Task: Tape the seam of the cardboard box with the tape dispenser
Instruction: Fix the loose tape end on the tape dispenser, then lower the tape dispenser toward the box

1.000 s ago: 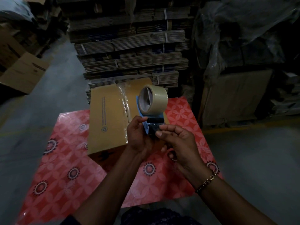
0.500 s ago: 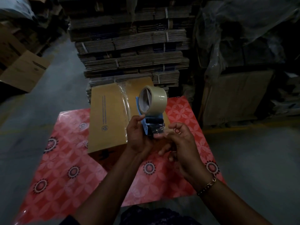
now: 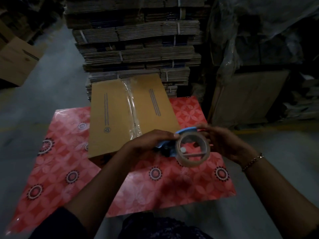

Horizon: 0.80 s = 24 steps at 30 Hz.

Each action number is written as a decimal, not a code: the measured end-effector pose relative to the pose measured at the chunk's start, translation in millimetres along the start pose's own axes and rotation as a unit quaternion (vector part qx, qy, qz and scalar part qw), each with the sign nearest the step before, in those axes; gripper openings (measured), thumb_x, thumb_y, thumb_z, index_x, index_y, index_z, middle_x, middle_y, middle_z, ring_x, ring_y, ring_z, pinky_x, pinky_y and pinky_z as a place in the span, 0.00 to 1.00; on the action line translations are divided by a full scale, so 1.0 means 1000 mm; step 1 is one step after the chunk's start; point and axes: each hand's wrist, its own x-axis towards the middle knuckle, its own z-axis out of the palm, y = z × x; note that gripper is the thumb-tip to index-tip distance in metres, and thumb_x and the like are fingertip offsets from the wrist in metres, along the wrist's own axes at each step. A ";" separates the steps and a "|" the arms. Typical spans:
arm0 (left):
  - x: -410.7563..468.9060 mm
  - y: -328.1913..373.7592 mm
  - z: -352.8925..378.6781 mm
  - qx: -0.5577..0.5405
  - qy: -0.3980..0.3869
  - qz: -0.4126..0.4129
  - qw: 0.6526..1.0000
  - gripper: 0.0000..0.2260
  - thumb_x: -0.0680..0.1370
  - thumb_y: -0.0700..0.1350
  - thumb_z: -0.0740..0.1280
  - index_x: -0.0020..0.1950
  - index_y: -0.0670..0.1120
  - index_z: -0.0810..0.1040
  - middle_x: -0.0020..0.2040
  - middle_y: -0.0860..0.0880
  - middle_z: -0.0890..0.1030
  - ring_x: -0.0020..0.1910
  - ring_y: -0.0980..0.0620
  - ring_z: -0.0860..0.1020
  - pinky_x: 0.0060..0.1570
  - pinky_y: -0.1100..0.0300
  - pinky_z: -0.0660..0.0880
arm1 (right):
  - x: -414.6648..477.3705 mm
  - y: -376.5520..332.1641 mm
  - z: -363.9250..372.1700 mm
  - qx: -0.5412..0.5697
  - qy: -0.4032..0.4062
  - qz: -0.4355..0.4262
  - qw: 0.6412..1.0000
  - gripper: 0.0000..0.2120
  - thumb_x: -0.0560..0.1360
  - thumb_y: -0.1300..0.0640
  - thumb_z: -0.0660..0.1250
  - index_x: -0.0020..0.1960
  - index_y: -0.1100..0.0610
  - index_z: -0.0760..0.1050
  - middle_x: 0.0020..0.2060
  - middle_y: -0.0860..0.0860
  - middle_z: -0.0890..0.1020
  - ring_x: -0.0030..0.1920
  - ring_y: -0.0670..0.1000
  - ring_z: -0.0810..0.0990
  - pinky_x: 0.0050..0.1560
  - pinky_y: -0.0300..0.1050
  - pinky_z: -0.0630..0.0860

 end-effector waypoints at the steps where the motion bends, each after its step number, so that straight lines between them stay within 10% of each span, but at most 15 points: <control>1: 0.005 0.001 -0.002 0.012 -0.006 -0.009 1.000 0.11 0.80 0.47 0.68 0.40 0.43 0.83 0.30 0.51 0.79 0.28 0.54 0.76 0.29 0.63 0.71 | 0.001 0.001 -0.003 -0.043 -0.022 0.005 0.999 0.20 0.66 0.41 0.75 0.54 0.50 0.82 0.50 0.54 0.84 0.48 0.53 0.83 0.47 0.50 0.79; 8: 0.060 0.012 -0.032 0.224 -0.001 -0.075 0.972 0.23 0.71 0.56 0.78 0.63 0.50 0.79 0.53 0.49 0.84 0.54 0.48 0.82 0.42 0.58 0.75 | 0.015 0.020 -0.012 -0.141 -0.061 0.096 0.983 0.22 0.69 0.54 0.77 0.61 0.57 0.80 0.39 0.57 0.76 0.38 0.46 0.80 0.43 0.45 0.80; 13: 0.094 0.009 -0.041 0.126 0.131 -0.006 0.983 0.18 0.83 0.53 0.61 0.59 0.42 0.81 0.52 0.45 0.81 0.47 0.46 0.78 0.43 0.59 0.72 | 0.024 0.053 -0.016 0.061 0.075 0.089 0.991 0.16 0.70 0.55 0.72 0.56 0.60 0.82 0.45 0.56 0.85 0.44 0.52 0.85 0.48 0.48 0.82; 19: 0.101 -0.076 -0.078 0.619 0.221 0.022 0.753 0.37 0.77 0.70 0.46 0.80 0.51 0.63 0.82 0.42 0.61 0.80 0.37 0.58 0.73 0.35 0.57 | 0.056 0.082 -0.032 0.247 0.266 0.073 0.929 0.05 0.78 0.58 0.65 0.51 0.57 0.79 0.41 0.53 0.85 0.39 0.50 0.85 0.39 0.45 0.84; 24: 0.089 -0.105 -0.092 0.661 0.221 0.038 0.716 0.35 0.80 0.69 0.51 0.82 0.52 0.57 0.83 0.41 0.56 0.82 0.36 0.54 0.74 0.30 0.52 | 0.097 0.104 -0.040 0.253 0.336 0.092 0.903 0.07 0.79 0.54 0.65 0.52 0.56 0.80 0.49 0.53 0.84 0.46 0.51 0.85 0.39 0.46 0.84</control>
